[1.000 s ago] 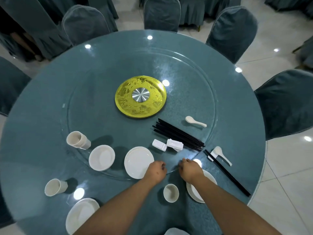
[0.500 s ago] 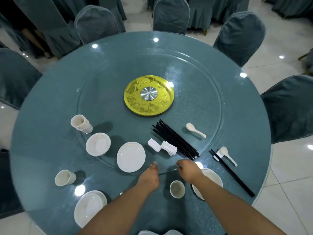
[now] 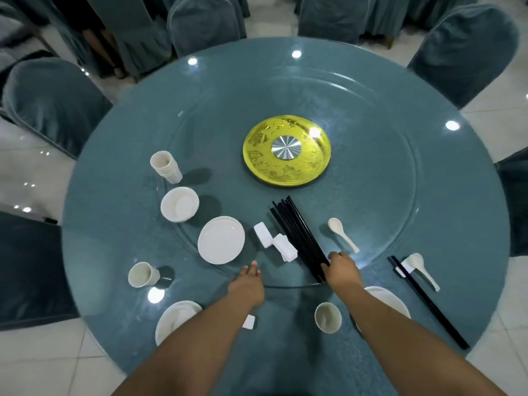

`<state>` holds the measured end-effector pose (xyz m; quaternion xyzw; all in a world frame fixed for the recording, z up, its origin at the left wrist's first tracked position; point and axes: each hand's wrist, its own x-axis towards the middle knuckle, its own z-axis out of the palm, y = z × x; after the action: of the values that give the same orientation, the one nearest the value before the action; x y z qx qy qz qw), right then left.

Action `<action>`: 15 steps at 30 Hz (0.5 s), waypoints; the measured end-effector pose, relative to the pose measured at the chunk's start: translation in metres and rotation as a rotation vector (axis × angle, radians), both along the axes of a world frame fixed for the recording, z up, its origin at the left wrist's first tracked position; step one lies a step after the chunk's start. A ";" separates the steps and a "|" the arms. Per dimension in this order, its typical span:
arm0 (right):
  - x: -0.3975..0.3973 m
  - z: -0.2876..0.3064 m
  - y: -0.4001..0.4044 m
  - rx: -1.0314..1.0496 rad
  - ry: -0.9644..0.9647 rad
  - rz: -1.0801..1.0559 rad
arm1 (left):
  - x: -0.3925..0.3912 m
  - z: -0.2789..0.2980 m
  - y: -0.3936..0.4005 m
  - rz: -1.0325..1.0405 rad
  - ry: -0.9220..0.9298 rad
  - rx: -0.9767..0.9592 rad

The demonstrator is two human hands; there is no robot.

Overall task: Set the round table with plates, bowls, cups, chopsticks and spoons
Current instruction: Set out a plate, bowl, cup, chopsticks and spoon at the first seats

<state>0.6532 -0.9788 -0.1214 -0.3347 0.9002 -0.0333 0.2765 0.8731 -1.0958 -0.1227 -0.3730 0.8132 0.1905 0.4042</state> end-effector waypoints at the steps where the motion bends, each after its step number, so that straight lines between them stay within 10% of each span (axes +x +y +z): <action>1: 0.005 -0.003 -0.001 0.016 -0.014 0.023 | 0.003 0.000 -0.005 -0.004 -0.017 0.003; 15: 0.040 -0.013 -0.030 0.090 0.000 0.084 | 0.039 -0.005 -0.047 -0.006 -0.058 0.048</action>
<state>0.6928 -1.0092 -0.1342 -0.3595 0.8859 0.0188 0.2926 0.9122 -1.1431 -0.1281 -0.3660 0.7976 0.1977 0.4369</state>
